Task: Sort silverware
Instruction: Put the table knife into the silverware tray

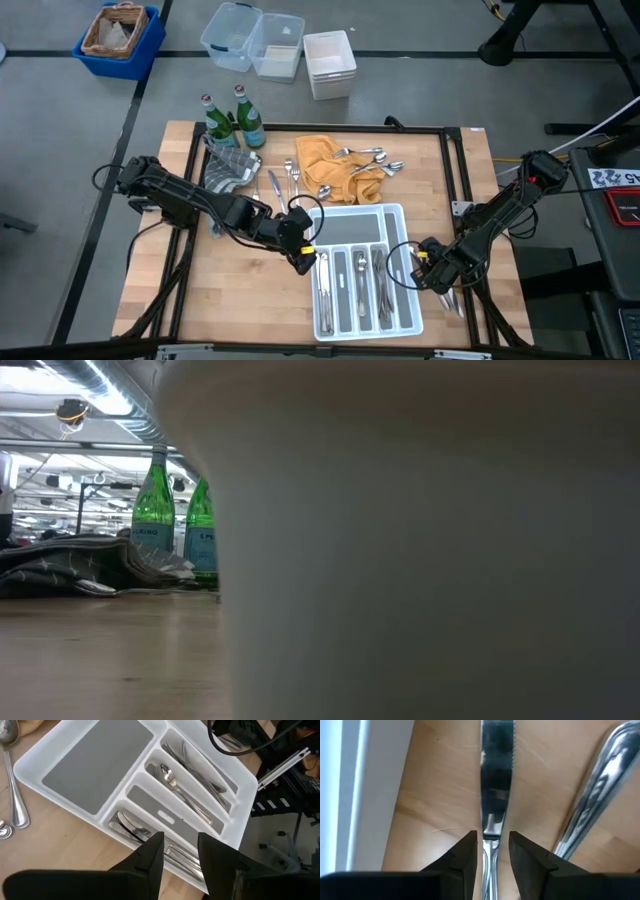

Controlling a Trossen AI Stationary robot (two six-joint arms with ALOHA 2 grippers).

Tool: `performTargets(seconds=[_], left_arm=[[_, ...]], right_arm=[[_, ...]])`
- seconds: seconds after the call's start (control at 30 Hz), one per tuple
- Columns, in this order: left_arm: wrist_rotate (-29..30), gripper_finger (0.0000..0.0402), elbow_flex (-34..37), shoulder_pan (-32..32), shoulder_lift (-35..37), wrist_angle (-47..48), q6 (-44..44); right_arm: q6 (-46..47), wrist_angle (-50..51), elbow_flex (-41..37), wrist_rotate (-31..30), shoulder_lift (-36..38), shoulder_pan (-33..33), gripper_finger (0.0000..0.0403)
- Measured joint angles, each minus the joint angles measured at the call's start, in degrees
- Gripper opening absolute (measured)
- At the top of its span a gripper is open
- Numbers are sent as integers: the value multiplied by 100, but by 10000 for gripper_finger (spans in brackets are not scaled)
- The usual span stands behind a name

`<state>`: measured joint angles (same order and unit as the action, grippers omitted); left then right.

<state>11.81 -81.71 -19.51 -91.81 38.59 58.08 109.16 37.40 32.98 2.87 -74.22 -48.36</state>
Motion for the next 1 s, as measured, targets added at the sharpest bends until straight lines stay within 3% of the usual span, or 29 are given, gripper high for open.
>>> performTargets(seconds=[1.0], left_arm=[[83,109,0,0,-1,-23,17]], right_arm=[[-481,-492,-215,389,-308,0,111]])
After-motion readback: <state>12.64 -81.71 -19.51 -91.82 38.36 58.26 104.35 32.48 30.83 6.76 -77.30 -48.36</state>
